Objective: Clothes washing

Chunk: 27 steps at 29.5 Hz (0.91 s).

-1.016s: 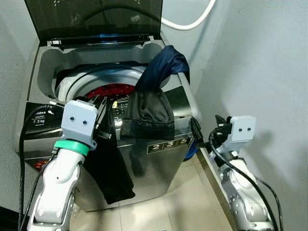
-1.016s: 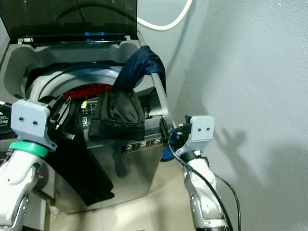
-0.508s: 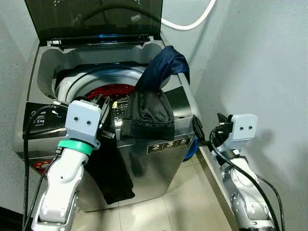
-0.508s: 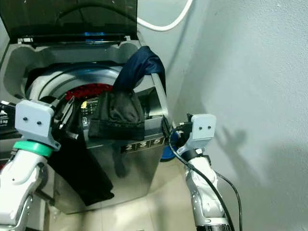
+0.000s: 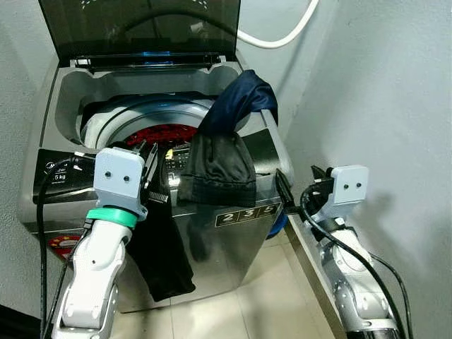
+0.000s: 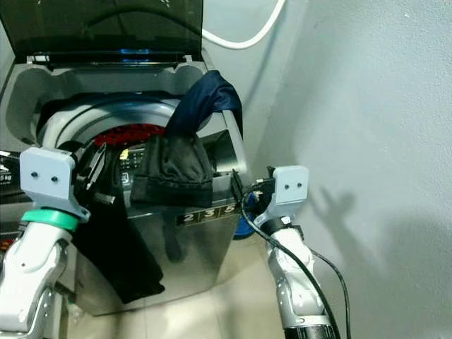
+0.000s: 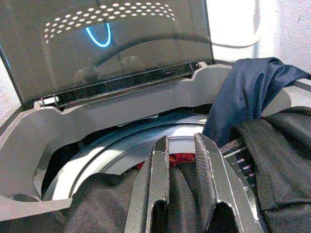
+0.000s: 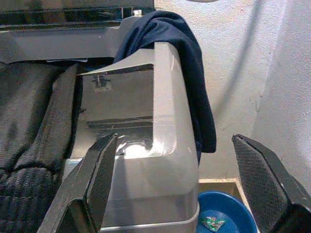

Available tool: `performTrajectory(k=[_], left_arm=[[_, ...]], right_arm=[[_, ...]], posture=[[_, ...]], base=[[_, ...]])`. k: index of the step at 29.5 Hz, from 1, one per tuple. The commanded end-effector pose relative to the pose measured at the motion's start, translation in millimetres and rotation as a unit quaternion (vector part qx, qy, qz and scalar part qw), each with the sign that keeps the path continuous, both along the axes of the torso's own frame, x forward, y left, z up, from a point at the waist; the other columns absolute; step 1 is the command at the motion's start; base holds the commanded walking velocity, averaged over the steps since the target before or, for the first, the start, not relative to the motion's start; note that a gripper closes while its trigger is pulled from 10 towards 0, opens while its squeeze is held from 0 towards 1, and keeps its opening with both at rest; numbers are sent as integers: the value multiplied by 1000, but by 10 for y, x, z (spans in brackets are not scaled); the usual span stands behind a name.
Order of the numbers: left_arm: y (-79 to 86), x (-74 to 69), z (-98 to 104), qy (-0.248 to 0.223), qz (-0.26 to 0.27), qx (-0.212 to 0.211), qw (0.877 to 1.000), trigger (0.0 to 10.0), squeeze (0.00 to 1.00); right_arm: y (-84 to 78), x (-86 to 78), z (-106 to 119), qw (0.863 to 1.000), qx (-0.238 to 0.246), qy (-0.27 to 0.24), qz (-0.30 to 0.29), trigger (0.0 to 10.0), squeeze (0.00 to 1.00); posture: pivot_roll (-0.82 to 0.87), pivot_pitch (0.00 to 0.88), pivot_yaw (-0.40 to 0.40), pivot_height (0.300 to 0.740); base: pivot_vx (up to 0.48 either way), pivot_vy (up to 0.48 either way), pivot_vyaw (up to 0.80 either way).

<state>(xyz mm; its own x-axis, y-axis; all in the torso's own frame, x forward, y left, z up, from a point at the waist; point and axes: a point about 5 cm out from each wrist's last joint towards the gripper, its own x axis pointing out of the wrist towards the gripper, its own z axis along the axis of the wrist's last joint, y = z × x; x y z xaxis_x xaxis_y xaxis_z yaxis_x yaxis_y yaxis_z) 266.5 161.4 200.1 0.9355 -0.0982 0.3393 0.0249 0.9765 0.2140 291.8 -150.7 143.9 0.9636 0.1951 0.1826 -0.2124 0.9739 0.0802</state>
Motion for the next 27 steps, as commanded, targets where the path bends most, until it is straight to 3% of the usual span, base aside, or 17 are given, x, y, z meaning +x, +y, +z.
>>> performTrajectory(k=[1,27], left_arm=[[-16,1,-77,16,0,-4,1000,10000,0],[-4,-31,-125,23,5,7,1000,10000,0]], right_arm=[[-2,-19,-79,1000,-3,15,0,10000,0],[33,-32,-127,1000,-7,22,5,10000,0]], posture=[[64,0,-42,740],[66,0,-45,740]], base=[[0,0,0],[0,0,0]])
